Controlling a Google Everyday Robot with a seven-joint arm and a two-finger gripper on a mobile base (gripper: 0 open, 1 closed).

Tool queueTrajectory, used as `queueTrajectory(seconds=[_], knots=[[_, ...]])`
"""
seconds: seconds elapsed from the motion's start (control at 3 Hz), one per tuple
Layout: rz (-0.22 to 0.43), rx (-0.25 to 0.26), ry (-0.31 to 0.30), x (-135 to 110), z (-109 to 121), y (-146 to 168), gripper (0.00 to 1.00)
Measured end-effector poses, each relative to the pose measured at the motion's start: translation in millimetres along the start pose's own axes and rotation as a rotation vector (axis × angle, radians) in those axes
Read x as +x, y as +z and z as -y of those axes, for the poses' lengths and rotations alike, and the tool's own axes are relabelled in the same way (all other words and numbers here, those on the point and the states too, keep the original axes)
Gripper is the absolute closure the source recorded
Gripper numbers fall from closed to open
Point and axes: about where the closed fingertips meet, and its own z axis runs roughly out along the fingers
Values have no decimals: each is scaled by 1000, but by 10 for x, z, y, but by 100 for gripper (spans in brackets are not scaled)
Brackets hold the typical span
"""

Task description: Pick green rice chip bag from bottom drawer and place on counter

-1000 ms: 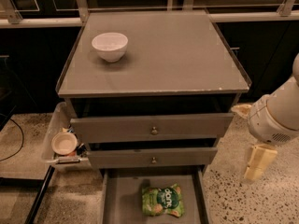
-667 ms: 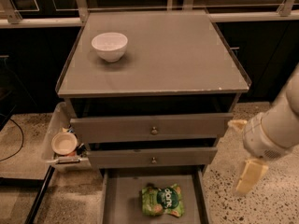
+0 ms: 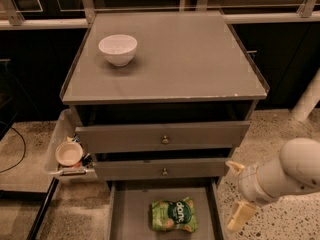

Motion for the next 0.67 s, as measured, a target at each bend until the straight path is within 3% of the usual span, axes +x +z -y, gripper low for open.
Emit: queueTrajectory(seconds=[0.33, 0.67], knots=[[50, -47, 10, 171, -70, 540, 0], [73, -80, 22, 257, -129, 804, 0]])
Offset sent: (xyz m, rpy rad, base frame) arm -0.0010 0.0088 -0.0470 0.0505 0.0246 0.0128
